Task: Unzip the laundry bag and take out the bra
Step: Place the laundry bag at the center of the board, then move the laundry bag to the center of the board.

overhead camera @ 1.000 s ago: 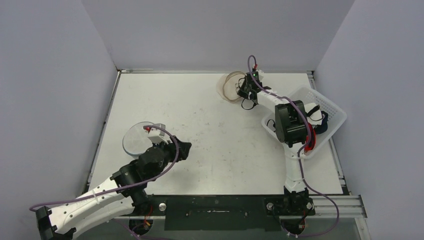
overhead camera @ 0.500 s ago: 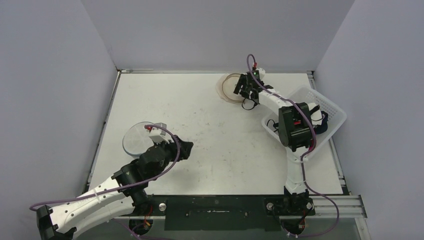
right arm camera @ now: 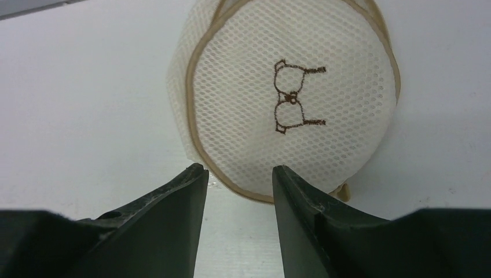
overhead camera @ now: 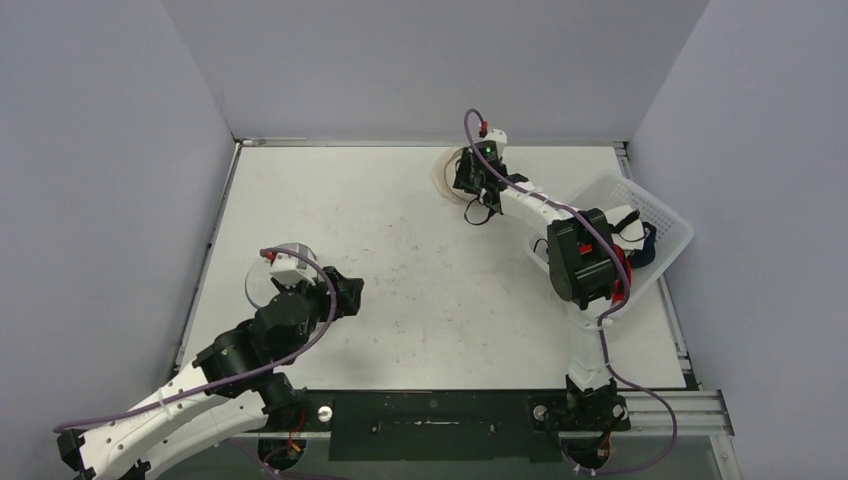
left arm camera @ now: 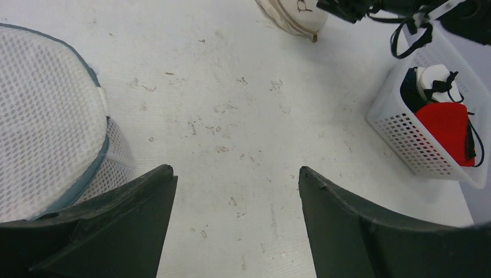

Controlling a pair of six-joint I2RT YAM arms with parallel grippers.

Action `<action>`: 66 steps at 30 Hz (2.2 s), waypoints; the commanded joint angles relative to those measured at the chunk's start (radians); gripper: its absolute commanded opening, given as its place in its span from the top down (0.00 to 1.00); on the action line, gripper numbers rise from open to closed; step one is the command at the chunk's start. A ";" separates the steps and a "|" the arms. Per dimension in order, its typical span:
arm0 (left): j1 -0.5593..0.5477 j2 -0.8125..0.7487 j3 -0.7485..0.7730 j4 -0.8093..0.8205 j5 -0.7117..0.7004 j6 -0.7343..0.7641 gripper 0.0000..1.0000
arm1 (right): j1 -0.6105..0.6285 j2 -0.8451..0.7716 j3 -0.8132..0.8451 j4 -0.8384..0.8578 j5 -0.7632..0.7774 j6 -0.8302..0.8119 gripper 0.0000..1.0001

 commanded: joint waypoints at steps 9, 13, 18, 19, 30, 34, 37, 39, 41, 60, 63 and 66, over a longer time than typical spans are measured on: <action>0.008 -0.124 0.062 -0.171 -0.102 -0.052 0.23 | 0.024 -0.097 -0.207 0.297 0.002 -0.017 0.44; 0.010 -0.138 0.097 -0.258 -0.188 -0.094 0.14 | 0.124 -0.253 -0.255 0.292 0.008 -0.036 0.32; 0.010 -0.131 0.140 -0.349 -0.197 -0.152 0.04 | 0.284 -0.361 -0.343 0.284 -0.118 0.001 0.28; 0.010 -0.128 0.157 -0.389 -0.220 -0.180 0.04 | 0.314 -0.369 -0.355 0.283 -0.159 0.019 0.27; 0.007 -0.320 0.222 -0.447 -0.377 -0.195 0.04 | 0.576 -0.234 -0.258 0.335 -0.373 0.171 0.24; 0.008 -0.342 0.228 -0.465 -0.367 -0.190 0.04 | 0.613 -0.199 -0.253 0.391 -0.358 0.227 0.23; 0.008 -0.349 0.223 -0.485 -0.359 -0.201 0.04 | 0.646 -0.197 -0.251 0.407 -0.304 0.229 0.22; 0.007 -0.356 0.217 -0.489 -0.353 -0.204 0.04 | 0.662 -0.201 -0.254 0.403 -0.253 0.221 0.22; 0.008 -0.368 0.210 -0.490 -0.347 -0.205 0.04 | 0.675 -0.210 -0.268 0.422 -0.215 0.227 0.22; 0.007 -0.383 0.156 -0.482 -0.323 -0.223 0.04 | 0.675 -0.050 -0.057 0.188 -0.263 0.287 0.63; 0.007 -0.378 0.150 -0.471 -0.321 -0.218 0.04 | 0.658 -0.084 -0.093 0.177 -0.256 0.275 0.85; 0.007 -0.374 0.133 -0.450 -0.312 -0.213 0.04 | 0.630 -0.163 -0.144 0.141 -0.228 0.215 0.95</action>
